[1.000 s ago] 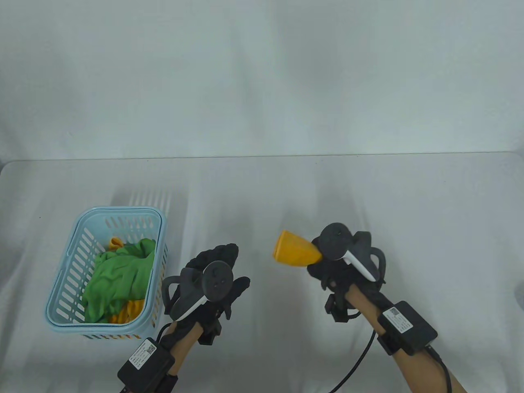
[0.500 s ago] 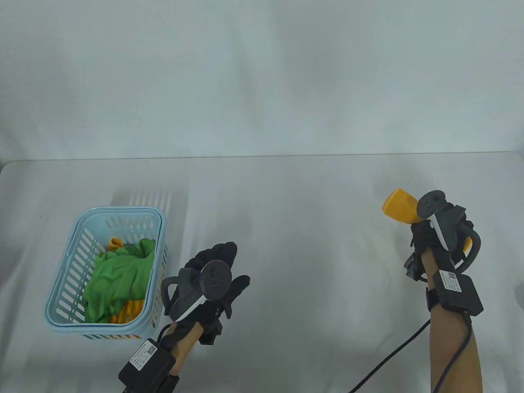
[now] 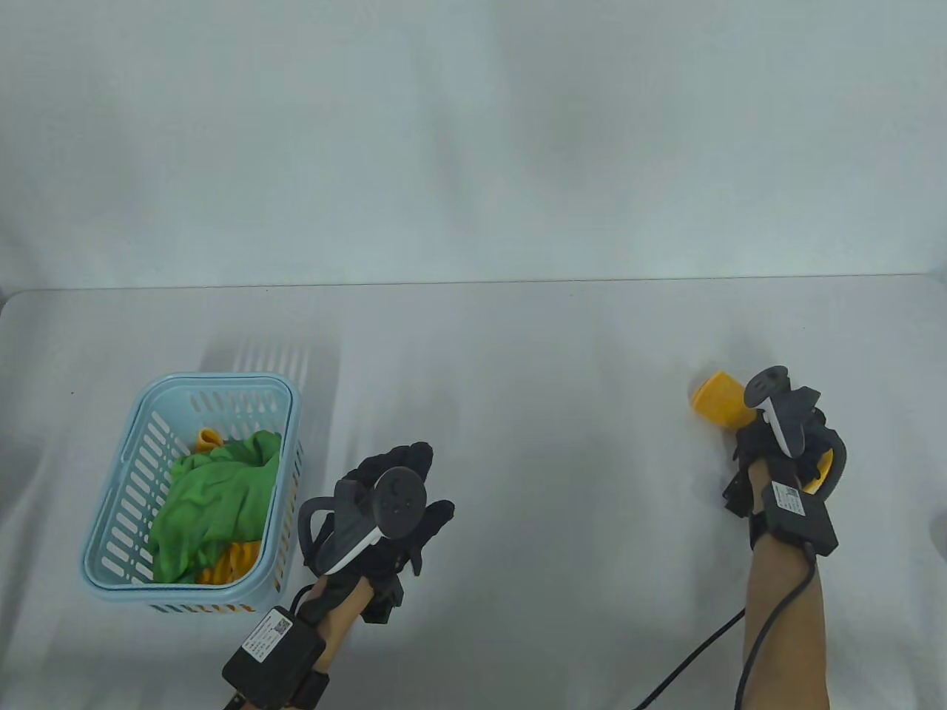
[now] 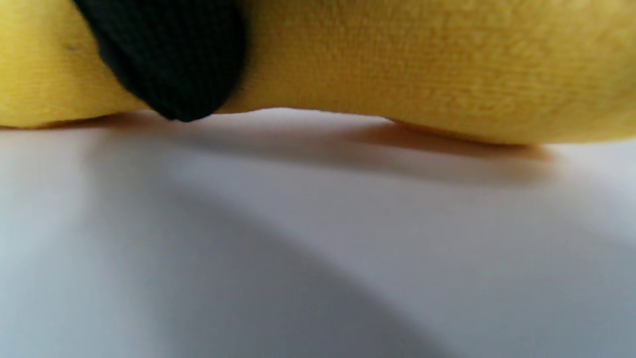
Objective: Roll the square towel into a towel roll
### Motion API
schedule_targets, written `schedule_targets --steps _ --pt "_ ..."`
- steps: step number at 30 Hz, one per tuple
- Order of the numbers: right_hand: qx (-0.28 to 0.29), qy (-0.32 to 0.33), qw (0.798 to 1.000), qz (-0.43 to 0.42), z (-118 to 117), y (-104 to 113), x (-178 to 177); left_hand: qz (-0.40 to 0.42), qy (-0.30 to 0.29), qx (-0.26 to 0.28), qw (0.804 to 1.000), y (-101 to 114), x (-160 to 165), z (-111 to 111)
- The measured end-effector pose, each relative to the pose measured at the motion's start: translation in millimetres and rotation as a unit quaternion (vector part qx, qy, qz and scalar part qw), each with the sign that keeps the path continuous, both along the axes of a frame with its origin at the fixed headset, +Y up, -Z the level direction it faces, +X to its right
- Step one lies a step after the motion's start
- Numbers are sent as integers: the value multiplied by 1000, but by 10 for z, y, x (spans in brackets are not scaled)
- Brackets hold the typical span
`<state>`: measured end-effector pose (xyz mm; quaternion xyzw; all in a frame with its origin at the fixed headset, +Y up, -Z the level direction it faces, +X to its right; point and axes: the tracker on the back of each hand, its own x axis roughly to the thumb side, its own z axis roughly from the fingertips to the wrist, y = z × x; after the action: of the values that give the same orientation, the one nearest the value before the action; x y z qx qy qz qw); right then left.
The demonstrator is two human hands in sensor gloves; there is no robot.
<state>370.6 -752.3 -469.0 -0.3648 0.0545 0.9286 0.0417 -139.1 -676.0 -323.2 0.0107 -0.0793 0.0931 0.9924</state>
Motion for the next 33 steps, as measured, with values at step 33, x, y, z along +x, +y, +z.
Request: schedule_targets --steps 33 --pt "-34 107 993 26 459 1089 -711 5 -15 -4 1000 45 62 18"
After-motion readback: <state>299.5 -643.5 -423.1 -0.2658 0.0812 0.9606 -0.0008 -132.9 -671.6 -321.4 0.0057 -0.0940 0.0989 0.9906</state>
